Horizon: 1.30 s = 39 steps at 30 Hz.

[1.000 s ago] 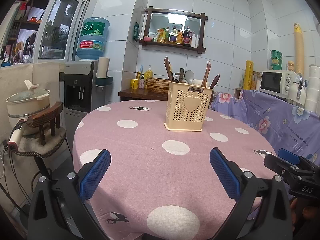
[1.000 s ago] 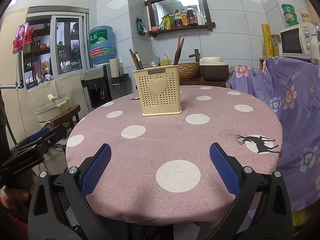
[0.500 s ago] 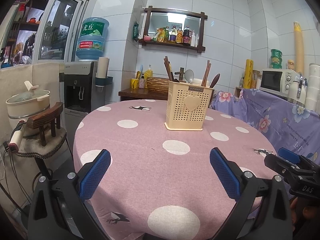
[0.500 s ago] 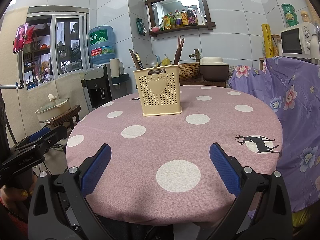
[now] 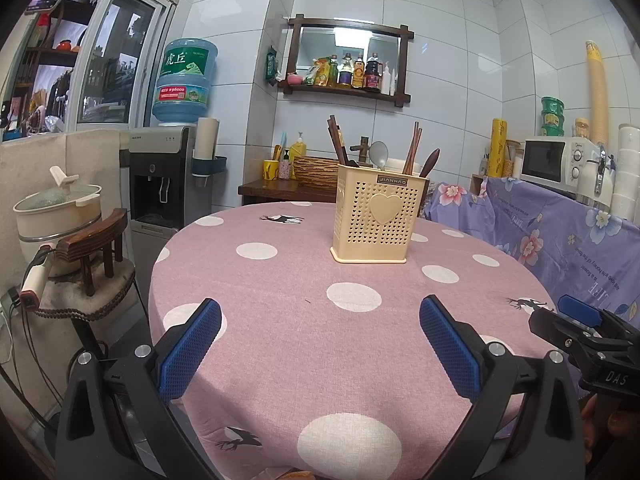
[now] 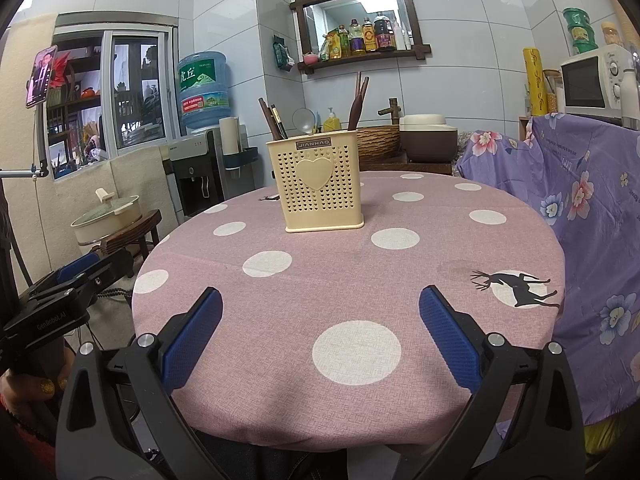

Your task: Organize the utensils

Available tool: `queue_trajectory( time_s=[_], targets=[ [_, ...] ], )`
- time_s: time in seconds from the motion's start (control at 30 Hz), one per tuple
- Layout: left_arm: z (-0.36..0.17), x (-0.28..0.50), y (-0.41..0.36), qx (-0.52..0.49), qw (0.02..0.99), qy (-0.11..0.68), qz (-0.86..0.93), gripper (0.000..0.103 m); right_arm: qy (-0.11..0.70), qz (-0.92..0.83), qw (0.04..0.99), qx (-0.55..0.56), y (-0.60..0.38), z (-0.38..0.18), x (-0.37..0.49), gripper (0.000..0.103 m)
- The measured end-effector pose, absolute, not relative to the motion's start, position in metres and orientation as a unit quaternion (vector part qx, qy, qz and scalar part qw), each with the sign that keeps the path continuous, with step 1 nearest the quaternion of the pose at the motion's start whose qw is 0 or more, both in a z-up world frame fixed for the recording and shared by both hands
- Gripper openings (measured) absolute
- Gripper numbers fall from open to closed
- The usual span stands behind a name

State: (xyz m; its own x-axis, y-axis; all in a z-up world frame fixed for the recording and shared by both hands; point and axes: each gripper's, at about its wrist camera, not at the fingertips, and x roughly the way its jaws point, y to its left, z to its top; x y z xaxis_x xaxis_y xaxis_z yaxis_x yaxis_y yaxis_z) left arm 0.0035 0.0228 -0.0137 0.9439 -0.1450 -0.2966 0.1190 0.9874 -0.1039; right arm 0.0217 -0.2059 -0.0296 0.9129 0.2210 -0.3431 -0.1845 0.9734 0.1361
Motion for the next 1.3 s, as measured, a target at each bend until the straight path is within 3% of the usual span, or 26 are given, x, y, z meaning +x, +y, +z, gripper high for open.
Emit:
queue_trajectory(
  time_s=[1.3],
  targets=[
    [-0.0131,0.0020,0.0199,-0.028,0.985,0.155,-0.065,0.098,0.185,0.103,0.976,0.052,-0.2069,-0.0333,0.0225,0.097]
  ],
)
